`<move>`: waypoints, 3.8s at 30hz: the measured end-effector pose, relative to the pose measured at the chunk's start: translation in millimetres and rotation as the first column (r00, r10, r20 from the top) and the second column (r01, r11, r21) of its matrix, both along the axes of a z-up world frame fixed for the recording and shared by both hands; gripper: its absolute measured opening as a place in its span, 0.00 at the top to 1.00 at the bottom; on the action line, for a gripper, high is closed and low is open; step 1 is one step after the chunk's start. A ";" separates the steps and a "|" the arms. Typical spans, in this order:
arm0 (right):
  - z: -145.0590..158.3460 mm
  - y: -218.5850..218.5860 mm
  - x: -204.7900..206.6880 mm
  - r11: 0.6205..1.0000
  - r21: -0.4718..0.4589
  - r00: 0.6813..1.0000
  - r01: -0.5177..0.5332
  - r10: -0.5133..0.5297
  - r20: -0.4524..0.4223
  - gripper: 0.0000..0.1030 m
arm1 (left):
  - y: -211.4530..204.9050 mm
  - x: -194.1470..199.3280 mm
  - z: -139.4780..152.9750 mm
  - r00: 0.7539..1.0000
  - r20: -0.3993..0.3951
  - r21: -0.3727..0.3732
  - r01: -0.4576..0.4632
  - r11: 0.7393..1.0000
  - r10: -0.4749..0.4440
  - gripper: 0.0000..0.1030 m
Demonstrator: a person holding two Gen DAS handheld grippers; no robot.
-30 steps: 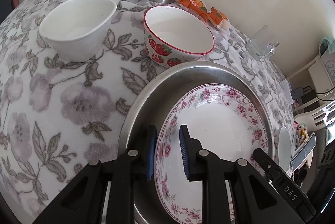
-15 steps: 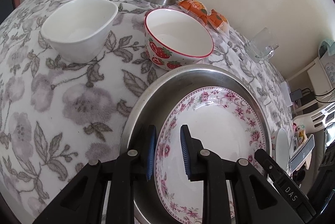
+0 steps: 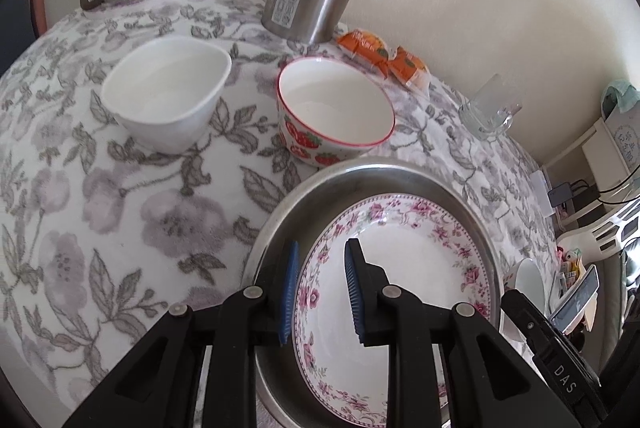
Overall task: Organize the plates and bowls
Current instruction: 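Open both tools to release the plate rim, then move both tools to the rim of the large white bowl, then close both tools on the white bowl rim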
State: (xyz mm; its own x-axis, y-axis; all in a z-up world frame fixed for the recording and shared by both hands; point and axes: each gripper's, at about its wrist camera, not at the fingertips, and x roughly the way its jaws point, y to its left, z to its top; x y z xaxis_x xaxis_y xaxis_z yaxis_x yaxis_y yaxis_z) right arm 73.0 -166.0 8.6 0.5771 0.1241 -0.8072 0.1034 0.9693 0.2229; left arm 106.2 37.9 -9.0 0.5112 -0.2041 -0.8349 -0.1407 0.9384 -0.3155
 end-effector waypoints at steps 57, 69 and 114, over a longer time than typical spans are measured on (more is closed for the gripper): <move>43.7 -96.2 -33.7 0.951 -0.031 0.927 0.308 -0.293 0.235 0.01 | -100.3 -5.8 50.6 0.958 0.183 0.179 0.188 0.966 -0.220 0.03; 35.0 -146.0 -47.2 0.909 -0.004 0.882 0.418 -0.404 0.243 0.01 | -169.0 -0.9 62.5 0.907 0.240 0.267 0.281 0.922 -0.346 0.03; -61.3 -177.7 -29.0 0.913 0.097 0.917 0.396 -0.387 -0.100 0.83 | -271.2 31.9 -38.8 0.825 -0.121 0.166 0.565 0.808 -0.552 0.64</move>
State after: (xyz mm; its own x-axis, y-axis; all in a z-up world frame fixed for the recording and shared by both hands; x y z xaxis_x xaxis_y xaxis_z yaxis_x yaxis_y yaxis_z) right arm 44.0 -343.6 -52.7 0.5351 -0.0061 -0.8447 0.4906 0.8163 0.3049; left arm 138.1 -233.3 -47.8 0.3017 -0.2758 -0.9127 0.4124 0.9008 -0.1359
